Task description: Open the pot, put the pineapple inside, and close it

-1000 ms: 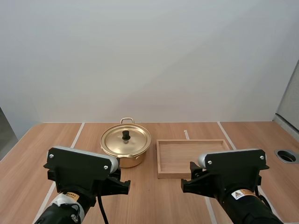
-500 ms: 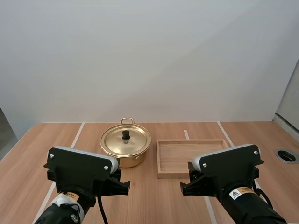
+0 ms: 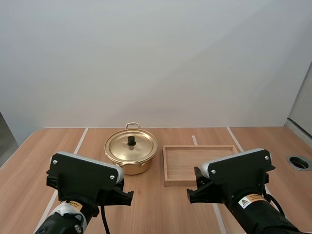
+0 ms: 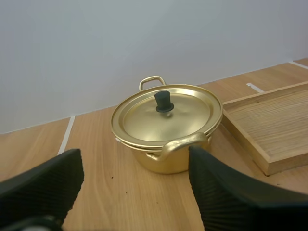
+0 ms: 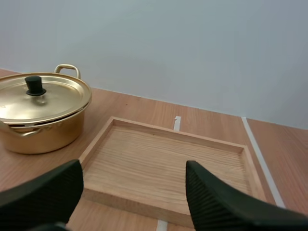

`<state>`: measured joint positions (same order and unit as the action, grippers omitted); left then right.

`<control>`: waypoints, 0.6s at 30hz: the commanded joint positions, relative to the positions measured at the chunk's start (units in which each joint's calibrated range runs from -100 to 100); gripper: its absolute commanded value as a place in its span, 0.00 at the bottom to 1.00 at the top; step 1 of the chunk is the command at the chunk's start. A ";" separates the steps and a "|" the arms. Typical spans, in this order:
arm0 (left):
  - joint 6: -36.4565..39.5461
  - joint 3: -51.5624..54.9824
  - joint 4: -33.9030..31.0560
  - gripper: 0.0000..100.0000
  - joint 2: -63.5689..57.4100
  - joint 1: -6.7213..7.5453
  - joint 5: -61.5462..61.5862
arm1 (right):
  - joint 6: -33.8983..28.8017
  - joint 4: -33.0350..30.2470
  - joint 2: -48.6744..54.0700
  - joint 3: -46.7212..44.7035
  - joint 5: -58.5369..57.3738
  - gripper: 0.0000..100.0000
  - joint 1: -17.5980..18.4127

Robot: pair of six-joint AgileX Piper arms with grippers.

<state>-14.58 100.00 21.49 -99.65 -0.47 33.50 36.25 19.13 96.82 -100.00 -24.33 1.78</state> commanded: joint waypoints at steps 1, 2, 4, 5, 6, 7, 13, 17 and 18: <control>0.73 0.00 -2.39 1.00 -0.35 0.32 -1.37 | -9.70 -9.30 -0.27 0.00 3.48 1.00 0.05; 0.73 0.00 -2.49 1.00 -0.35 0.32 -1.37 | -13.41 -12.84 -0.27 0.00 3.88 1.00 0.05; 1.89 0.00 -2.49 1.00 -0.35 0.32 -1.04 | -19.29 -18.81 -0.27 0.00 4.27 1.00 0.05; 2.84 0.00 -2.09 1.00 -0.35 0.32 -1.21 | -19.95 -19.98 -0.27 0.00 4.27 1.00 0.05; 3.58 0.00 -1.95 1.00 -0.35 0.32 -1.38 | -20.04 -20.30 -0.27 0.00 4.08 1.00 0.05; 4.16 0.00 -1.65 1.00 -0.35 0.32 -1.53 | -20.04 -20.41 -0.27 0.00 3.29 1.00 0.05; 4.45 0.00 -4.02 0.28 -0.35 0.32 -1.85 | -19.38 -21.73 -0.27 0.00 -4.94 1.00 0.05; 4.36 0.00 -8.62 0.00 -0.35 0.32 -2.10 | -16.33 -19.13 -0.27 0.00 -4.94 0.75 0.05; 4.46 0.00 -10.62 0.00 -0.35 0.32 -2.29 | -15.91 -18.82 -0.27 0.00 -4.94 0.51 0.05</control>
<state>-10.53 100.00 14.20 -99.65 -0.47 33.02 18.69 -0.80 96.82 -100.00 -29.51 1.78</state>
